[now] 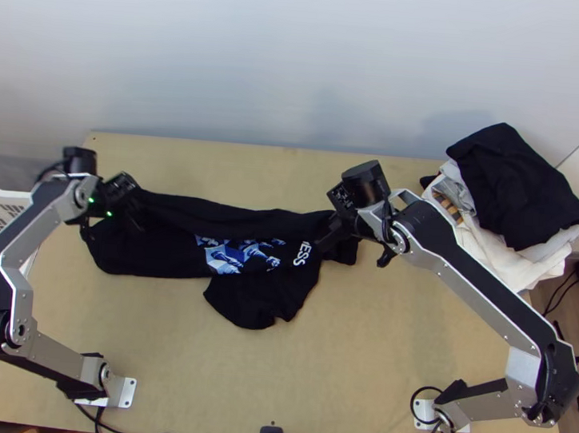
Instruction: Fold the t-shirt
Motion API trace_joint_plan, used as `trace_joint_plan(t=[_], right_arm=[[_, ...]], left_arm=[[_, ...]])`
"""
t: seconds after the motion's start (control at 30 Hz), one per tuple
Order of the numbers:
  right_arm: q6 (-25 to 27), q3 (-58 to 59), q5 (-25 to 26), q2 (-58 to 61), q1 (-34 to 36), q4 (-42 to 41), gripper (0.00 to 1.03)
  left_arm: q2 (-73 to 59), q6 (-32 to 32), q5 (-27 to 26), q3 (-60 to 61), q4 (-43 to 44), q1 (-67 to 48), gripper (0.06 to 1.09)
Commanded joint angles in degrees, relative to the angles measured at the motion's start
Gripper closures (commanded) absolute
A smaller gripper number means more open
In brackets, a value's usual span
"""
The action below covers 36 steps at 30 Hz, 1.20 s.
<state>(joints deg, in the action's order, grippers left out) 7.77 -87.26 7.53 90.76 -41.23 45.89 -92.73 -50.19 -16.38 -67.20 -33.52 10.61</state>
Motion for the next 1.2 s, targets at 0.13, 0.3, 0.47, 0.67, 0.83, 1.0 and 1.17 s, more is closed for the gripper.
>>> trace_joint_plan(t=[0.13,0.3,0.47,0.67,0.83,1.0,1.17], right_arm=[[0.8,-5.7,0.4,-1.8,0.3,0.3,1.0],[2.0,-10.5,0.5,-5.3,-0.6,2.9,1.0],[1.3,-17.2,0.6,-9.4,-0.5,5.4,1.0],[-0.7,-19.3,1.1,-16.3,-0.1,7.3,1.0],[-1.9,-20.8,1.2,-21.7,1.5,8.5,1.0],[-3.8,-22.0,1.1,-26.2,3.6,9.2,1.0],[-4.8,-30.4,0.6,-25.2,3.4,10.5,1.0]], left_arm=[[3.6,5.0,-6.6,-15.2,-11.9,7.5,1.05],[11.3,7.5,-7.0,-17.4,-15.2,9.0,1.05],[18.3,9.6,-8.6,-20.4,-19.7,11.1,1.05],[22.4,17.6,-11.2,-26.8,-21.9,15.3,1.05],[24.7,21.4,-11.4,-35.0,-27.3,15.5,1.05],[25.1,25.6,-11.3,-47.9,-34.5,15.0,1.05],[25.4,27.0,-11.3,-57.4,-36.8,13.3,1.05]])
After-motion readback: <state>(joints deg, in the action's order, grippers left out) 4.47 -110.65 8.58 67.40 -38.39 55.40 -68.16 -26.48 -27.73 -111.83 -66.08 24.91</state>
